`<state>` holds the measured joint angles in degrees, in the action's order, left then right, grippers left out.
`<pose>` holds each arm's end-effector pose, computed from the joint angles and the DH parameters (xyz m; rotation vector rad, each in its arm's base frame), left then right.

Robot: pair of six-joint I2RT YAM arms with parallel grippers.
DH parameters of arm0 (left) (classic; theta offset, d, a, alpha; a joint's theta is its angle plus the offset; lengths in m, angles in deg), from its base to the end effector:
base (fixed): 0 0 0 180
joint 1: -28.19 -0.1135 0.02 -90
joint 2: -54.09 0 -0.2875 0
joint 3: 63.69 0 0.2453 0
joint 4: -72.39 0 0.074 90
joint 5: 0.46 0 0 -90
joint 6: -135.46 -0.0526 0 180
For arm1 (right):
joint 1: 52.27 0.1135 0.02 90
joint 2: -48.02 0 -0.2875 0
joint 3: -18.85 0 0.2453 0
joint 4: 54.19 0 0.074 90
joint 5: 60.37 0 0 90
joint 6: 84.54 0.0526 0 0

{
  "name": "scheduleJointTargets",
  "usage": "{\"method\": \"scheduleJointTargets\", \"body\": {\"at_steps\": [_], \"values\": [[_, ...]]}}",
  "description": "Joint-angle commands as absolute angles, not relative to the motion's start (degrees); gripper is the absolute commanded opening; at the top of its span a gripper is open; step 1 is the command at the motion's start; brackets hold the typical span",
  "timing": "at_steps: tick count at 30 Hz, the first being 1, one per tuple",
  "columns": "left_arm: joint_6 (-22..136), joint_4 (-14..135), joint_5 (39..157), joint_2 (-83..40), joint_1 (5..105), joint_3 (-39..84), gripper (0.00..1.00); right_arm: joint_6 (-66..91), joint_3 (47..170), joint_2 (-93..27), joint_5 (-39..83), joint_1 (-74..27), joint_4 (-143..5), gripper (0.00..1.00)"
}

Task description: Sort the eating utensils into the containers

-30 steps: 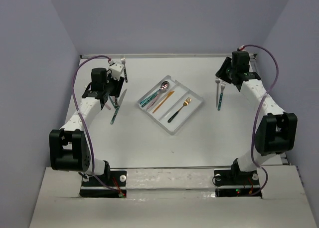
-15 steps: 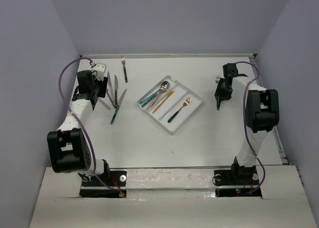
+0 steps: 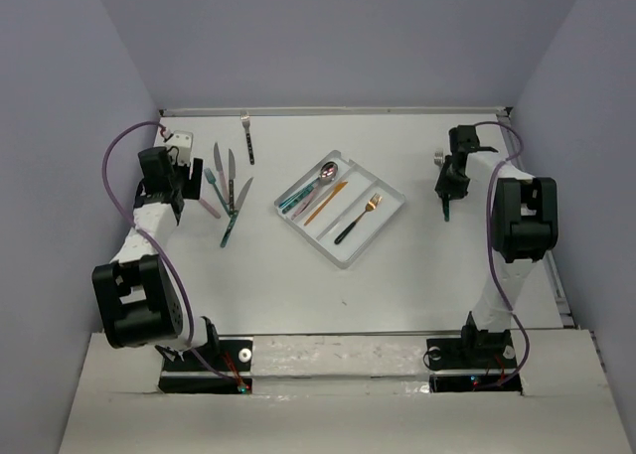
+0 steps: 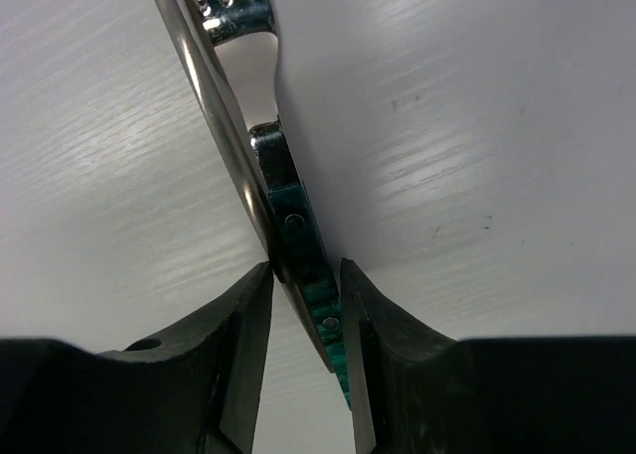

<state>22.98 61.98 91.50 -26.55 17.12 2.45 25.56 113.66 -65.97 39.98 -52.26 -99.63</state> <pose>0.3198 0.0607 0.2824 0.2229 2.0093 0.3392 0.4225 -0.0094 0.1820 0.5197 2.6215 -0.1332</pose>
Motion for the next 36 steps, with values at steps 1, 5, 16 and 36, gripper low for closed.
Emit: {"method": "scheduleJointTargets", "body": {"at_steps": [1, 5, 16, 36], "values": [[22.96, 65.61, 90.16, -23.7, 15.8, 1.27, 0.9, 22.08, 116.58, -65.8, 40.18, -54.02, -98.84, 0.39], [23.05, 66.14, 90.16, -24.4, 15.27, 0.83, 0.99, 20.14, 117.81, -65.71, 38.77, -54.02, -98.49, 0.4], [22.78, 66.5, 88.4, -24.49, 14.83, -0.05, 0.99, 18.12, 119.84, -66.59, 36.75, -57.28, -98.49, 0.36], [22.78, 66.32, 89.28, -24.23, 14.74, -0.14, 0.99, 17.15, 119.49, -71.42, 34.81, -57.28, -98.84, 0.29]]}}
